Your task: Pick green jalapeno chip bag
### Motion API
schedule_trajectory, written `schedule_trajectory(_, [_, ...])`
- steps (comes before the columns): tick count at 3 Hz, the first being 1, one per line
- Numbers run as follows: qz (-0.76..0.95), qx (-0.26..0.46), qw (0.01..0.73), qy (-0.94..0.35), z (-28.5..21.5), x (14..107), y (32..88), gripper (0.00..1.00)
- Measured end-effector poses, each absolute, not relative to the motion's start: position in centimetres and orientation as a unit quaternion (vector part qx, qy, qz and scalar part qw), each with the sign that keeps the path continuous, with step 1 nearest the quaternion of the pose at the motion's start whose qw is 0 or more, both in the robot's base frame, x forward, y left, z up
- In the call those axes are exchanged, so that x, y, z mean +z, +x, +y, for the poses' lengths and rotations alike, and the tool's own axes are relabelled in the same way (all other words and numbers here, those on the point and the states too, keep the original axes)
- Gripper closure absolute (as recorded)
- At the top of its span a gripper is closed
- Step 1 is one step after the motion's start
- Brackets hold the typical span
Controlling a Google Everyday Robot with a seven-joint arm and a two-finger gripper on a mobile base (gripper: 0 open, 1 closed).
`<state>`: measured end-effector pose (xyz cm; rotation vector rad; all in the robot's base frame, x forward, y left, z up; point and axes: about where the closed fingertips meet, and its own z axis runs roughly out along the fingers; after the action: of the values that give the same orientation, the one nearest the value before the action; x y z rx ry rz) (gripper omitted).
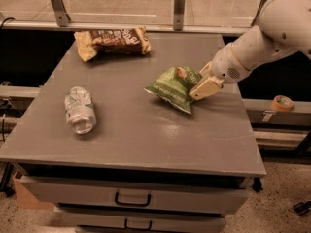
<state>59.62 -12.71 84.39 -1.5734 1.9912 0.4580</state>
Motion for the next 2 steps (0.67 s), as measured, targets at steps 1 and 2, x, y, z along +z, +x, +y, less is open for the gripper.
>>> schedule_trajectory(1, [0.725, 0.177, 0.303, -0.593, -11.7, 87.5, 59.1, 1.0])
schedule_trajectory(2, [0.689, 0.19, 0.352, -0.605, -10.1, 92.6, 57.9, 1.0])
